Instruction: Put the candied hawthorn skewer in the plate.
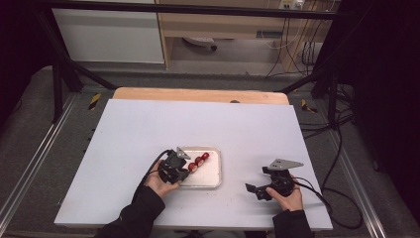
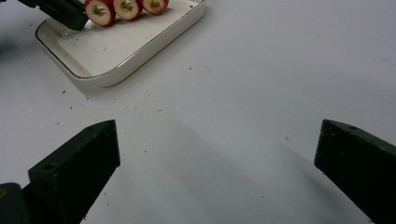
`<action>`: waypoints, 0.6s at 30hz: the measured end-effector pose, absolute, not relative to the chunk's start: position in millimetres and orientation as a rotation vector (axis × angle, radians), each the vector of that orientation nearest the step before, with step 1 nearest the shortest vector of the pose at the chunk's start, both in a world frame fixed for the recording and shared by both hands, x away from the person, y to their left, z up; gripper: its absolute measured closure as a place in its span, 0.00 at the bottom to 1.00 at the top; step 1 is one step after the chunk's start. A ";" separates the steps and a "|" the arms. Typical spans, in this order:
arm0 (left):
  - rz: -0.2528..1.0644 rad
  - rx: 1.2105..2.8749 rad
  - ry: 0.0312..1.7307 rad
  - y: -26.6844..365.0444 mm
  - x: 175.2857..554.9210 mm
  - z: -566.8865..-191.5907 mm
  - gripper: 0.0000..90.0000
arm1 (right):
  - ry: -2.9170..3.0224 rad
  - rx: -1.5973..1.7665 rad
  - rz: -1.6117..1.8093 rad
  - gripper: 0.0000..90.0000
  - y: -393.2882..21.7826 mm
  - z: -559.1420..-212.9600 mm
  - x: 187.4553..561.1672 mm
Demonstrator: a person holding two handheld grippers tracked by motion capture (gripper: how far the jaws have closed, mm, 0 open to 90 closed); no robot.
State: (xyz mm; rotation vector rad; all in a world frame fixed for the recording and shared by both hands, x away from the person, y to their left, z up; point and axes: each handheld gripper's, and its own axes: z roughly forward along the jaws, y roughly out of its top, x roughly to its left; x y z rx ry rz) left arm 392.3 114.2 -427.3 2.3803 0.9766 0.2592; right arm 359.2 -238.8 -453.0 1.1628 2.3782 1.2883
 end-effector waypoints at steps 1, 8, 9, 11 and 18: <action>0.260 2.376 0.967 115.7 391.8 -425.9 0.90 | 2.378 1.164 1.288 0.01 -239.0 -452.9 359.3; 0.316 2.288 0.932 134.3 386.2 -415.8 0.58 | 2.373 1.169 1.297 0.01 -241.0 -452.1 359.1; 0.318 2.280 0.924 138.4 385.3 -414.1 0.54 | 2.371 1.168 1.299 0.01 -241.4 -451.8 359.1; 0.311 2.267 0.910 146.9 383.5 -411.0 0.46 | 2.367 1.169 1.304 0.01 -241.8 -451.6 359.0; 0.298 2.226 0.878 177.9 376.7 -403.0 0.25 | 2.368 1.177 1.305 0.01 -241.8 -451.3 358.8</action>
